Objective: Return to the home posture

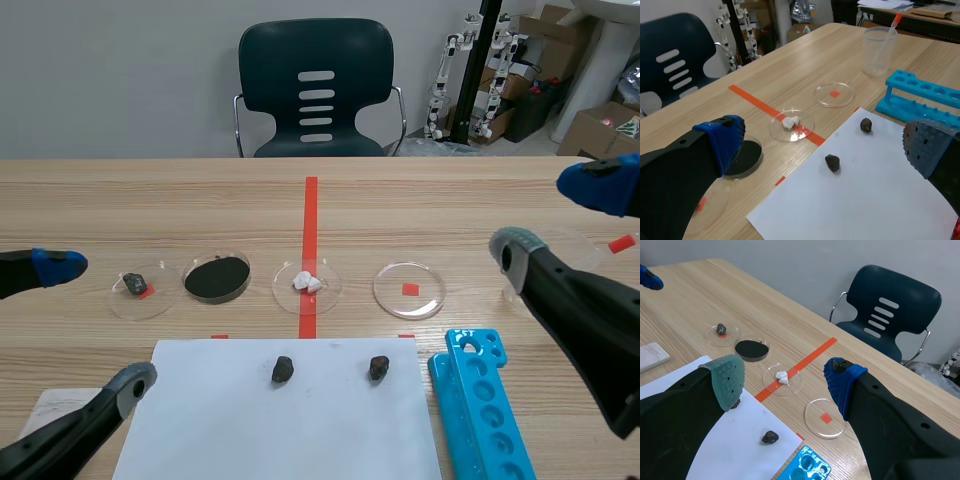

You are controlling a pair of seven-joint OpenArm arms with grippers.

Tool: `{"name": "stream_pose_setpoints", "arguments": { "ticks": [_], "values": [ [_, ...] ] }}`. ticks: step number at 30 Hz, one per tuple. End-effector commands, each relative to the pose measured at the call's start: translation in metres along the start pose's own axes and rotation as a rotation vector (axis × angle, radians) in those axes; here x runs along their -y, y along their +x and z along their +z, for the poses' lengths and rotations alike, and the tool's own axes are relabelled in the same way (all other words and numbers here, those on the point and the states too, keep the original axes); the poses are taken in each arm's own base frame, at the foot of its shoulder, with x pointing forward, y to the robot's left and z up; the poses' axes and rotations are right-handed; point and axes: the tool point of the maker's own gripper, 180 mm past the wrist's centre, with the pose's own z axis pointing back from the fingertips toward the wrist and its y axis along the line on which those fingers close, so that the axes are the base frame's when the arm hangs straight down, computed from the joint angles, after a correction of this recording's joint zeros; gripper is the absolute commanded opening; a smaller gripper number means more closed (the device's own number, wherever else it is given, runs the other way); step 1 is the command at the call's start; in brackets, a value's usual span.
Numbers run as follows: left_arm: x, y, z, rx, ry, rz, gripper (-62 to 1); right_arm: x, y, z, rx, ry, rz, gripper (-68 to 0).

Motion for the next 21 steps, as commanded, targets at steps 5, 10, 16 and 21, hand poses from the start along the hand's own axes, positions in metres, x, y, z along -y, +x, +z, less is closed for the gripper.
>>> {"name": "stream_pose_setpoints", "arguments": {
  "ticks": [5,10,16,21],
  "values": [
    [0.0006,0.0275,-0.0077,0.085,-0.007,-0.029,1.4,0.0015,0.0086,-0.001,0.031,-0.004,0.002,-32.6],
    [0.0014,0.027,-0.0079,0.082,-0.011,-0.035,1.4,0.0015,0.0087,-0.001,0.031,-0.004,0.002,-32.6],
    [0.0021,0.0283,-0.0078,0.089,-0.015,-0.041,1.4,0.0016,0.0088,-0.001,0.032,-0.005,0.002,-32.6],
    [0.0021,0.0282,-0.0078,0.089,-0.015,-0.04,1.4,0.0016,0.0088,-0.001,0.032,-0.005,0.002,-32.6]
  ]
}}
